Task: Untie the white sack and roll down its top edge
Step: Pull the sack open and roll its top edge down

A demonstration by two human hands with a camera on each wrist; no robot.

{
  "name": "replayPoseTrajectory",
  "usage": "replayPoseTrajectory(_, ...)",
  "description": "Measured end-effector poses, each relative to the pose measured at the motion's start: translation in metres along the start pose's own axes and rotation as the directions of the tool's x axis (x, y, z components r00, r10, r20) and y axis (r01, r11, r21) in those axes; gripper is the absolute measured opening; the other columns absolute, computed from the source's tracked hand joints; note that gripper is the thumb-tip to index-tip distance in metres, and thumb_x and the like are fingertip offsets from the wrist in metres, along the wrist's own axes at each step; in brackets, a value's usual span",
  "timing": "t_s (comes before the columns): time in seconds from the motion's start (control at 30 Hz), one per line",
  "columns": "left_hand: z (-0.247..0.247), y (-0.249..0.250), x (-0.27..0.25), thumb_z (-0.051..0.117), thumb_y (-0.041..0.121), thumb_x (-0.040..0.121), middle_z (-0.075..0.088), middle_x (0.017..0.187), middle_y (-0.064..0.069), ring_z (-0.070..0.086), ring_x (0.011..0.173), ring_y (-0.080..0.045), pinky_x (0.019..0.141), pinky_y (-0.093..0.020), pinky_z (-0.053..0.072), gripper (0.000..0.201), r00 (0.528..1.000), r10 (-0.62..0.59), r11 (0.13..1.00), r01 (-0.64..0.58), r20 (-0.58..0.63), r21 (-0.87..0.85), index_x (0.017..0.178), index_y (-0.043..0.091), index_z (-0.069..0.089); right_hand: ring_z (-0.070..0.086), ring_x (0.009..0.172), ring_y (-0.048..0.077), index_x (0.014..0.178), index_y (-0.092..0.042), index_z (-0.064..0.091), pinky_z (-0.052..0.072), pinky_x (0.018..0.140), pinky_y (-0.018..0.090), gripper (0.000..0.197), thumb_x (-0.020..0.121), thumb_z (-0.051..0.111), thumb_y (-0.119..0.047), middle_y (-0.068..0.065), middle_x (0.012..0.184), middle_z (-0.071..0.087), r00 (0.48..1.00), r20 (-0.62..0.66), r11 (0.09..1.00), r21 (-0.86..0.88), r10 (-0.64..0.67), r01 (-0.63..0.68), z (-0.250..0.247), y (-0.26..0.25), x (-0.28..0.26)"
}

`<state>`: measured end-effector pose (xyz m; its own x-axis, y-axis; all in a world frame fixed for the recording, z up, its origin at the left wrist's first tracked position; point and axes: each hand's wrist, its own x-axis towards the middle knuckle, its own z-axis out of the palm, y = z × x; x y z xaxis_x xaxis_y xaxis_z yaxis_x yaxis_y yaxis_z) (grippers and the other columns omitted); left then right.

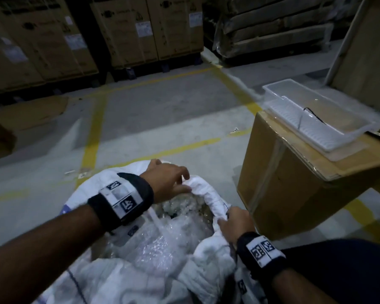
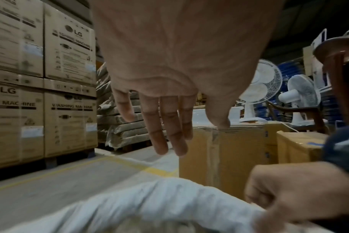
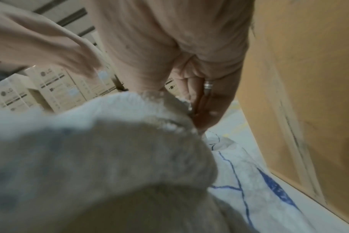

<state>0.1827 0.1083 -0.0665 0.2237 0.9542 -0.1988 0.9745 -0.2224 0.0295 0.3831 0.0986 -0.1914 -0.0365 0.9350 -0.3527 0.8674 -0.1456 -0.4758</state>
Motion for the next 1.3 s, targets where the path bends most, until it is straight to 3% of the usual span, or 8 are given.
replayPoseTrajectory(0.17,0.016,0.022,-0.071,0.051,0.055,0.089,0.067,0.108,0.011,0.060,0.102,-0.012,0.090,-0.029,0.045,0.040,0.983,0.013,0.997,0.000,0.182,-0.072,0.118,0.028,0.056,0.061,0.076,0.026,0.062,-0.013,0.052,0.043,0.063,0.026,0.038,0.080,0.067,-0.043,0.014,0.077,0.063,1.000,0.020,0.998,0.063,-0.001,0.000,-0.005,0.009,0.001)
replayPoseTrajectory(0.33,0.026,0.019,-0.113,0.053,0.049,0.090,0.066,0.108,0.011,0.060,0.101,-0.012,0.087,-0.028,0.046,0.037,0.991,-0.067,0.987,0.083,0.118,-0.139,0.116,0.024,0.058,0.060,0.093,0.034,0.096,-0.002,0.063,0.047,0.075,0.030,0.017,0.085,0.050,-0.004,0.016,0.098,0.063,0.993,-0.118,0.984,0.170,-0.029,0.049,-0.038,0.011,-0.015)
replayPoseTrajectory(0.5,0.022,0.018,-0.140,0.060,0.038,0.089,0.070,0.102,0.002,0.063,0.095,-0.011,0.084,-0.024,0.047,0.031,0.985,-0.170,0.934,0.163,0.008,-0.318,0.110,0.016,0.062,0.062,0.085,0.028,0.088,-0.013,0.053,0.055,0.078,0.040,0.026,0.078,0.048,0.010,0.008,0.089,0.065,0.976,-0.144,0.894,0.397,-0.164,0.209,-0.051,0.008,-0.030)
replayPoseTrajectory(0.67,0.030,0.016,-0.161,0.063,0.037,0.087,0.070,0.095,0.002,0.064,0.090,-0.011,0.083,-0.027,0.050,0.028,0.959,-0.278,0.881,0.229,-0.062,-0.414,0.106,0.017,0.064,0.059,0.050,0.017,0.093,-0.006,0.056,0.052,0.049,0.026,0.030,0.080,0.041,0.016,0.012,0.072,0.069,0.942,-0.112,0.795,0.510,-0.317,0.328,-0.052,-0.001,-0.044)
replayPoseTrajectory(0.83,0.047,0.026,-0.165,0.057,0.049,0.087,0.069,0.102,0.006,0.063,0.095,-0.011,0.087,-0.033,0.051,0.036,0.957,-0.290,0.903,0.275,0.004,-0.329,0.110,0.021,0.063,0.062,0.062,0.020,0.080,-0.018,0.058,0.057,0.071,0.036,0.037,0.076,0.036,0.012,0.007,0.070,0.069,0.921,-0.019,0.852,0.373,-0.390,0.368,-0.055,-0.004,-0.050)
replayPoseTrajectory(0.97,0.058,0.059,-0.146,0.050,0.059,0.087,0.062,0.117,0.005,0.056,0.109,-0.018,0.095,-0.039,0.045,0.048,0.971,-0.215,0.948,0.233,0.103,-0.217,0.118,0.023,0.057,0.064,0.086,0.027,0.082,-0.021,0.060,0.053,0.081,0.033,0.026,0.079,0.044,0.000,0.011,0.092,0.069,0.913,0.168,0.919,0.206,-0.372,0.336,-0.055,0.002,-0.052)
replayPoseTrajectory(1.17,0.060,0.081,-0.138,0.052,0.056,0.087,0.060,0.121,0.002,0.055,0.111,-0.022,0.095,-0.039,0.041,0.049,0.965,-0.197,0.944,0.235,0.176,-0.230,0.122,0.021,0.055,0.066,0.081,0.021,0.080,-0.027,0.060,0.054,0.082,0.033,0.030,0.081,0.045,-0.001,0.000,0.080,0.072,0.903,0.144,0.907,0.190,-0.405,0.377,-0.045,0.014,-0.053)
replayPoseTrajectory(1.3,0.062,0.045,-0.159,0.052,0.055,0.088,0.061,0.120,0.002,0.055,0.111,-0.020,0.095,-0.039,0.043,0.046,0.897,-0.437,0.857,0.438,0.068,-0.273,0.120,0.023,0.055,0.063,0.077,0.018,0.084,-0.026,0.061,0.047,0.072,0.025,0.026,0.085,0.048,-0.003,-0.002,0.078,0.072,0.856,0.072,0.852,0.176,-0.511,0.494,-0.035,0.002,-0.057)
